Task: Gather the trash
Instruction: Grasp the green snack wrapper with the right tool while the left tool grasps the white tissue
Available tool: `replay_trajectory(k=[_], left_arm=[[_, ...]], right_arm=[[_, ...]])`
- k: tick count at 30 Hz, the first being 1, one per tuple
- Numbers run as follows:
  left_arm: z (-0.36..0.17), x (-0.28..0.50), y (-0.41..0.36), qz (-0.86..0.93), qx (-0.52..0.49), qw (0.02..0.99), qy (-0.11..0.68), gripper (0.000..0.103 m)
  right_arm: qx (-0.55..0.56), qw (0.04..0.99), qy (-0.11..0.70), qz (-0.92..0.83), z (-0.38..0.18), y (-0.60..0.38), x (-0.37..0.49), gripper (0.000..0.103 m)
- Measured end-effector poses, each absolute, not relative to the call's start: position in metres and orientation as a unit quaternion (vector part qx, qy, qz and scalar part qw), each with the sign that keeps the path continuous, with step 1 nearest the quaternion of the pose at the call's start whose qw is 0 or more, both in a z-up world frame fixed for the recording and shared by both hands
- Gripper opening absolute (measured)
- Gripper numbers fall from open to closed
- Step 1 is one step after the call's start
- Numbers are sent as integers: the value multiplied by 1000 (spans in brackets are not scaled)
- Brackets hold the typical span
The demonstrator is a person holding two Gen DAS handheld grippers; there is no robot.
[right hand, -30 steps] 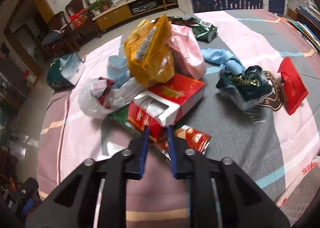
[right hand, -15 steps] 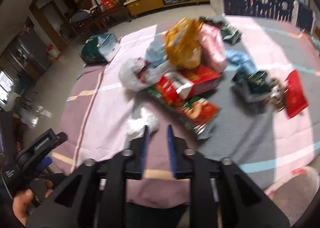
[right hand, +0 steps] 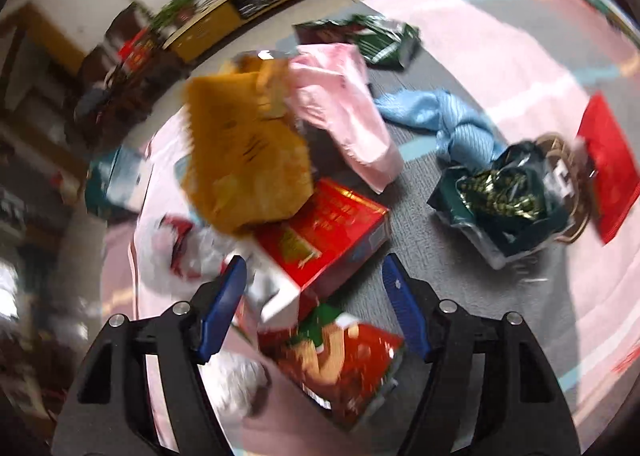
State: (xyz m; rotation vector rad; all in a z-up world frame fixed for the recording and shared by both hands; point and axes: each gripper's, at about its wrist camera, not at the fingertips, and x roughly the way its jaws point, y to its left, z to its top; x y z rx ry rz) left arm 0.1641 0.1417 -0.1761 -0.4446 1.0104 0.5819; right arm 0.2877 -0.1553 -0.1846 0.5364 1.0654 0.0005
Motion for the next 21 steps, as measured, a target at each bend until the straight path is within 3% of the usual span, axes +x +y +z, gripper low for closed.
replay_trajectory(k=[3, 4, 5, 8, 16, 21], left_arm=[[-174, 168, 135, 269, -184, 823, 465, 99], [-173, 169, 132, 266, -174, 827, 464, 99], [-173, 172, 128, 259, -163, 832, 463, 99], [-173, 178, 120, 225, -156, 845, 460, 99], [-174, 192, 84, 114, -113, 878, 450, 99], [-174, 205, 52, 37, -93, 891, 444, 97]], right_arm=[[263, 825, 500, 4, -193, -156, 295, 68], [266, 826, 497, 13, -193, -155, 295, 63], [269, 828, 492, 26, -193, -154, 294, 44], [288, 824, 480, 83, -190, -154, 283, 1], [318, 843, 416, 125, -159, -189, 220, 1], [288, 854, 423, 93, -147, -210, 190, 3]])
